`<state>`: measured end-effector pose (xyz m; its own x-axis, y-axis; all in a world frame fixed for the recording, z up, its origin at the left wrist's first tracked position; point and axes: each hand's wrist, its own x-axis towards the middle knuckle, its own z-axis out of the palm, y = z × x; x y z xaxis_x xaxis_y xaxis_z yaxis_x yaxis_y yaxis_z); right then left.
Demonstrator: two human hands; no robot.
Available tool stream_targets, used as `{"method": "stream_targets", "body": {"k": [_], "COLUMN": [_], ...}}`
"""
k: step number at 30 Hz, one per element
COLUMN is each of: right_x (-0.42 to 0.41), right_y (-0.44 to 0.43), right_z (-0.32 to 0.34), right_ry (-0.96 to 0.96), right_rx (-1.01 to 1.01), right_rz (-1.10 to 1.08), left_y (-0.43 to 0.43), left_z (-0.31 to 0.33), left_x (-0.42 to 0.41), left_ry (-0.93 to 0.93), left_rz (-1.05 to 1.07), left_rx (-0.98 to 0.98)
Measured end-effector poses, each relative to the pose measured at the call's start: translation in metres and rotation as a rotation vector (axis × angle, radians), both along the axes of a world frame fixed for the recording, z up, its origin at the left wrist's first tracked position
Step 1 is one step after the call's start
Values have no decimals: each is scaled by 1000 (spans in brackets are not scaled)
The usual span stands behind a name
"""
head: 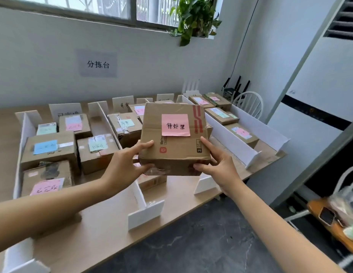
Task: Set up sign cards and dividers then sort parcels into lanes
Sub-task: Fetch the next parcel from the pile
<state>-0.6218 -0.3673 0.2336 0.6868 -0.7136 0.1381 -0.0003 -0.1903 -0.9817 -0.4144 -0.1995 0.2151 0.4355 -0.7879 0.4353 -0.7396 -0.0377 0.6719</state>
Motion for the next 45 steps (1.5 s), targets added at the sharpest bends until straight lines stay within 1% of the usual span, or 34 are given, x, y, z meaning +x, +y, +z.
{"method": "stream_targets", "body": {"k": [7,14,26,34,41,45], "right_x": [21,28,23,-9,-52,-78], "right_y": [-62,-105,-178,-258,-335,-382], "right_z": [3,0,-11,-21,-33,-33], "right_ry": [21,26,14,29,73,92], "right_rx": [18,27,53,74,113,101], "right_rz": [-38,-93,-95,-34,-14,14], "left_y": [-62,-115,-186,-255,-326,-369], "left_z": [5,6,1,-12,-27,-35], "left_x": [23,39,33,-6,-59,-90], "left_ry": [8,24,83,42,127,151], "left_rz": [-62,-106,-91,-22,0,16], "left_rx": [14,25,64,41,74,61]}}
